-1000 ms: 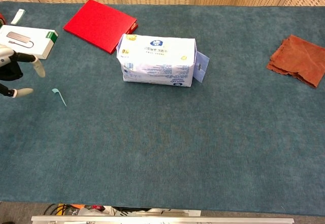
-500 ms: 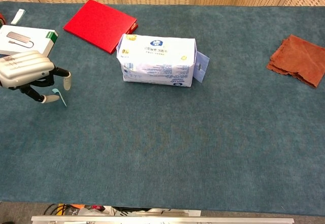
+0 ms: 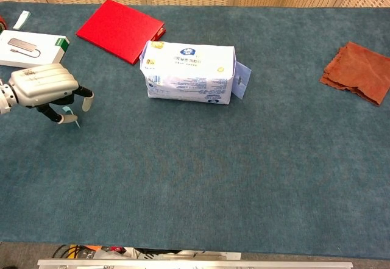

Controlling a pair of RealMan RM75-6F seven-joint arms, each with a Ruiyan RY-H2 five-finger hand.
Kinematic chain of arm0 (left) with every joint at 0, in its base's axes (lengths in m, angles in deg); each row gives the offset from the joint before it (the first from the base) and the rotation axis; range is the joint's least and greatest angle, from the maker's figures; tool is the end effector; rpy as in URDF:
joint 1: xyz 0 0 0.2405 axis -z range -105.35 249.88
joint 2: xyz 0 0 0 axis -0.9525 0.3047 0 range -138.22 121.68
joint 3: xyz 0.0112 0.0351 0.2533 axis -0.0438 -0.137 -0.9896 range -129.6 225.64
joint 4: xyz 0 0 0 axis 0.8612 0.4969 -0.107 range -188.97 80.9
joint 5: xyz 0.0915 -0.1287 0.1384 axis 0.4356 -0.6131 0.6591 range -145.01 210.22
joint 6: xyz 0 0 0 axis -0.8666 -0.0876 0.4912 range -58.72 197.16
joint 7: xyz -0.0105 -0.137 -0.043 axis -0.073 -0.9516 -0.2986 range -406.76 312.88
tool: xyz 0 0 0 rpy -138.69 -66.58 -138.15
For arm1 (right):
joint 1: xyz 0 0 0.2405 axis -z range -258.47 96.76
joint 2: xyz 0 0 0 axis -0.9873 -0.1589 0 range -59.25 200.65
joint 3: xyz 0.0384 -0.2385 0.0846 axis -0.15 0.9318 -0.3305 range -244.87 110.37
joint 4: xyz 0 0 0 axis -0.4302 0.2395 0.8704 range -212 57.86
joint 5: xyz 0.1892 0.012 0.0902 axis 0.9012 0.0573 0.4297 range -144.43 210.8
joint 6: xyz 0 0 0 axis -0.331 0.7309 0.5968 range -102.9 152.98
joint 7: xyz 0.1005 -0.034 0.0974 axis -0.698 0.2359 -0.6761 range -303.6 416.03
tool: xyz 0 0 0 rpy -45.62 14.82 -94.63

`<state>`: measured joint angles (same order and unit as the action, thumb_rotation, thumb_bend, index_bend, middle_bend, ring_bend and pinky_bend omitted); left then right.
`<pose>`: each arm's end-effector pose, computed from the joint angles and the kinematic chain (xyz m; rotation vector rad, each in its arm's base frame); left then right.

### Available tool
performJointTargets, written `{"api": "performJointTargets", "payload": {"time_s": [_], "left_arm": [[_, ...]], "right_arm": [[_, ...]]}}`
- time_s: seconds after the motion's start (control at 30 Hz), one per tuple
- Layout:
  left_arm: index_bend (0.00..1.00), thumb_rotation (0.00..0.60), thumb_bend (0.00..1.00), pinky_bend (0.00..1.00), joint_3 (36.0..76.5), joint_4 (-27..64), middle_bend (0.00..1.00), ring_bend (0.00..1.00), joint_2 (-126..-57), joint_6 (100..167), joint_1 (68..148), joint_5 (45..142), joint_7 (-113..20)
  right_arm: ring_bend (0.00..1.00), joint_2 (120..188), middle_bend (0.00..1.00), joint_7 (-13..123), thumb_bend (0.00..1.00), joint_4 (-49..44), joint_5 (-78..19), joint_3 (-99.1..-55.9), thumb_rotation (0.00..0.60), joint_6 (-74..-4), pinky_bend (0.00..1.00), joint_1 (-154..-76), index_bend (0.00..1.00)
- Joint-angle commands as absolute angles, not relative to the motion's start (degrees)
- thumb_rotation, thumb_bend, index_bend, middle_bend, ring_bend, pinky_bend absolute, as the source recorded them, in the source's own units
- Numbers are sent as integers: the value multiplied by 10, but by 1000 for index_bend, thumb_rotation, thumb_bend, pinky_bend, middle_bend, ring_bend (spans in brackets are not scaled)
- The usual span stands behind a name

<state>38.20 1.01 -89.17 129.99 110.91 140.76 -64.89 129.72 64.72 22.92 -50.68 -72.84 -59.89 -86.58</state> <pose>-0.2831 0.3219 0.0359 -2.3411 -0.5851 -0.6846 -0.2880 -0.1932 0.1827 1.3818 -0.7984 0.8568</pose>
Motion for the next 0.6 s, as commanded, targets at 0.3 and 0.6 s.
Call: {"api": "performJointTargets", "payload": {"time_s": [0.3, 0.6], "left_arm": [[467, 600, 293, 977, 364, 6, 1000, 1000, -886, 1308, 1106, 1400, -637], [468, 600, 293, 977, 352, -17, 1000, 1000, -903, 1320, 1108, 1403, -641]], "right_arm": [[218, 1300, 269, 646, 298, 227, -507, -729, 600, -598, 257, -867, 161], [218, 1297, 269, 654, 298, 235, -510, -727, 600, -603, 257, -864, 161]]}}
